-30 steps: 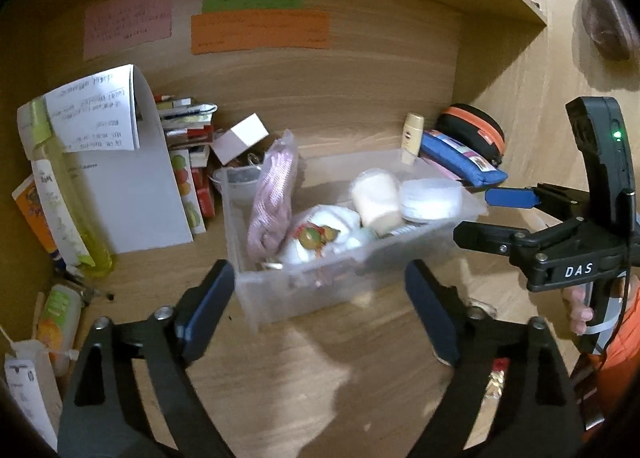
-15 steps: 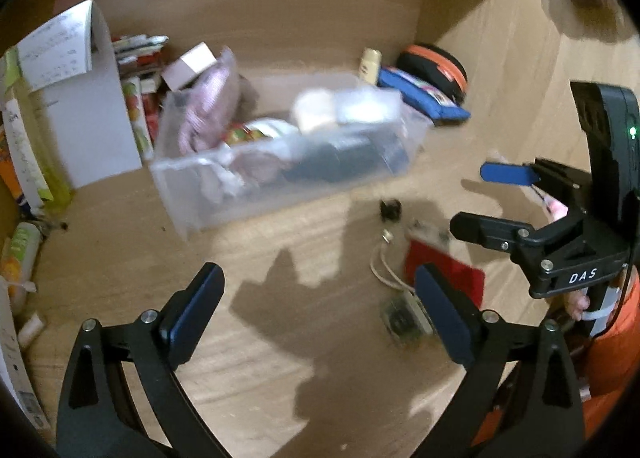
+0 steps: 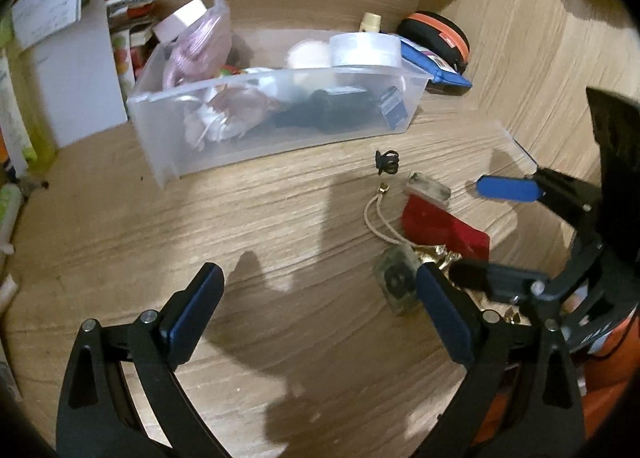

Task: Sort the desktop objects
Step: 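Grasp the red velvet pouch with the right gripper while the left grasps the small clear block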

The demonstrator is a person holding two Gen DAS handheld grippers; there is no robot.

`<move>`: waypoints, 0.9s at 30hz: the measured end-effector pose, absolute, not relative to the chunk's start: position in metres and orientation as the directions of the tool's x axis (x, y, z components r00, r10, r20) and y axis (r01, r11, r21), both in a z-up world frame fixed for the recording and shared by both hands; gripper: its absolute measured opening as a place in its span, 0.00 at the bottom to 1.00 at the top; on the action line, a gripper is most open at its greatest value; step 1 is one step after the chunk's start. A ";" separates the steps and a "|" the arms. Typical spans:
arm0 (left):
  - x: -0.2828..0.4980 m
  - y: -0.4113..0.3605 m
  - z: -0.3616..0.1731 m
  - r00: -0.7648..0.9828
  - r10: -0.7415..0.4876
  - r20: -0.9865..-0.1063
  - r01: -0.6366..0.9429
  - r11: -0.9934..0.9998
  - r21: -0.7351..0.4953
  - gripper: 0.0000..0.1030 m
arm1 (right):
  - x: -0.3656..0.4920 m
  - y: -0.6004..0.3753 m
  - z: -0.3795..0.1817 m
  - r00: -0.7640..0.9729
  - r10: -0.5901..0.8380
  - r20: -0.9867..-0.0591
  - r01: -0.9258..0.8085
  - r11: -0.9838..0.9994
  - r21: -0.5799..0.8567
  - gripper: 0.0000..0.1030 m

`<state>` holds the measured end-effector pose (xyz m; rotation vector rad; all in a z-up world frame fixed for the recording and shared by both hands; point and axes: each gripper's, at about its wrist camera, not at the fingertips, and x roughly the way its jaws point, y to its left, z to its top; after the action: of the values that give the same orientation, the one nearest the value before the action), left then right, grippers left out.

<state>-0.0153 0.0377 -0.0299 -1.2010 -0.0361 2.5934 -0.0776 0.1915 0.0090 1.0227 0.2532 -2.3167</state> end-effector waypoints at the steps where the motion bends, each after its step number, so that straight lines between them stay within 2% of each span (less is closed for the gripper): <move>1: -0.014 0.036 -0.030 -0.618 0.259 -0.742 -0.240 -0.961 -0.136 0.95 | -0.077 0.188 0.006 -0.526 -0.439 -0.728 0.596 -0.801 0.053 0.93; 6: -0.013 0.027 -0.028 -0.618 0.254 -0.744 -0.225 -0.964 -0.143 0.95 | -0.076 0.177 0.000 -0.505 -0.446 -0.739 0.626 -0.778 0.042 0.92; 7: -0.012 0.026 -0.027 -0.616 0.262 -0.743 -0.227 -0.962 -0.151 0.95 | -0.076 0.174 -0.002 -0.506 -0.437 -0.744 0.629 -0.777 0.028 0.89; 8: -0.011 0.026 -0.026 -0.617 0.265 -0.741 -0.228 -0.961 -0.154 0.95 | -0.076 0.173 -0.005 -0.504 -0.428 -0.750 0.631 -0.776 0.019 0.81; 12: -0.007 0.030 -0.023 -0.619 0.282 -0.733 -0.252 -0.955 -0.155 0.95 | -0.075 0.176 -0.009 -0.519 -0.415 -0.747 0.629 -0.778 -0.005 0.70; 15: -0.008 0.038 -0.024 -0.610 0.297 -0.735 -0.274 -0.949 -0.156 0.95 | -0.077 0.182 -0.007 -0.531 -0.408 -0.743 0.614 -0.790 -0.005 0.56; 19: -0.007 0.052 -0.023 -0.631 0.302 -0.714 -0.307 -0.943 -0.128 0.94 | -0.078 0.198 -0.003 -0.533 -0.432 -0.727 0.592 -0.805 0.045 0.31; 21: -0.007 0.059 -0.023 -0.638 0.299 -0.710 -0.324 -0.940 -0.104 0.88 | -0.077 0.206 0.001 -0.529 -0.456 -0.716 0.585 -0.807 0.081 0.26; 23: -0.009 0.067 -0.024 -0.627 0.302 -0.718 -0.348 -0.933 -0.088 0.72 | -0.076 0.210 0.006 -0.533 -0.472 -0.703 0.581 -0.807 0.101 0.23; 24: -0.010 0.072 -0.026 -0.620 0.300 -0.725 -0.358 -0.930 -0.079 0.69 | -0.076 0.213 0.008 -0.538 -0.476 -0.696 0.578 -0.809 0.107 0.23; 27: -0.013 0.083 -0.032 -0.609 0.281 -0.742 -0.373 -0.927 -0.045 0.51 | -0.076 0.218 0.015 -0.543 -0.496 -0.677 0.570 -0.810 0.136 0.23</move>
<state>-0.0131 0.0832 -0.0316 -1.1363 0.1612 2.5258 -0.0759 0.2181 0.0154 0.9773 0.1329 -2.3229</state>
